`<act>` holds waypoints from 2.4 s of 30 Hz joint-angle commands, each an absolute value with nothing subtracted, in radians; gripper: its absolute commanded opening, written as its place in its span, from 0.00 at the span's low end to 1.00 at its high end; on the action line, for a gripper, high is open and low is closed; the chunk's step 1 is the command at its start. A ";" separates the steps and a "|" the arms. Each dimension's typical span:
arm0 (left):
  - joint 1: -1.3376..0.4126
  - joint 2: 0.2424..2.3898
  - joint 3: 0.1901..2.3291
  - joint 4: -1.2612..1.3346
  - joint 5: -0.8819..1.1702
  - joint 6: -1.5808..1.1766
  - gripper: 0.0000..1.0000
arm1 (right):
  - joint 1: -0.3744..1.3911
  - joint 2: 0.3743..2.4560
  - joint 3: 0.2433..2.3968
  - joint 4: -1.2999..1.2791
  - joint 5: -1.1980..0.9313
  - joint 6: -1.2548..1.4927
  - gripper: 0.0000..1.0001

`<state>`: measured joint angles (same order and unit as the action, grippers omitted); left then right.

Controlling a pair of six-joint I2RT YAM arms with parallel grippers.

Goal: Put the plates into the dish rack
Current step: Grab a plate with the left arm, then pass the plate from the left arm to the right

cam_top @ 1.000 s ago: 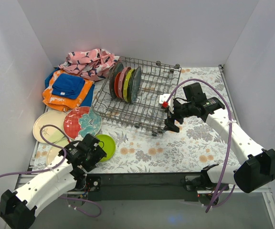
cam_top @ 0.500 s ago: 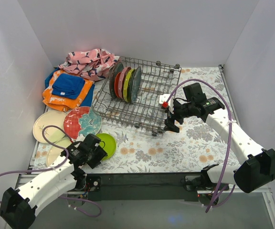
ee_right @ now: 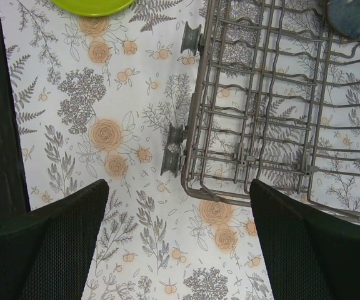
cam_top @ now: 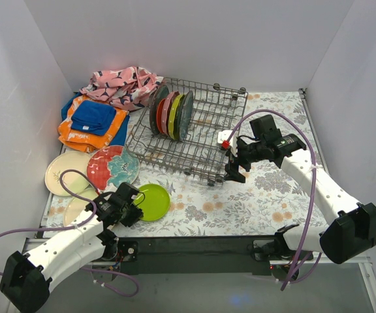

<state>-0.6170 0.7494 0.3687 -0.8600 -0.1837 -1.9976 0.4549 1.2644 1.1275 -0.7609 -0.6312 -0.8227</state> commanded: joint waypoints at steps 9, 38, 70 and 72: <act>-0.612 0.758 0.342 -0.758 -0.180 -2.237 0.05 | 0.492 1.212 1.094 -0.770 -0.689 -0.845 0.98; -0.612 0.710 0.247 -0.261 0.179 -1.764 0.00 | 0.561 1.206 0.985 -0.766 -0.770 -0.787 0.98; -0.612 0.870 0.327 0.083 0.449 -1.672 0.00 | 0.502 1.224 0.838 -0.491 -0.848 -0.103 0.98; -0.612 0.896 0.345 0.101 0.459 -1.672 0.00 | 0.499 1.230 0.841 -0.480 -0.844 -0.084 0.98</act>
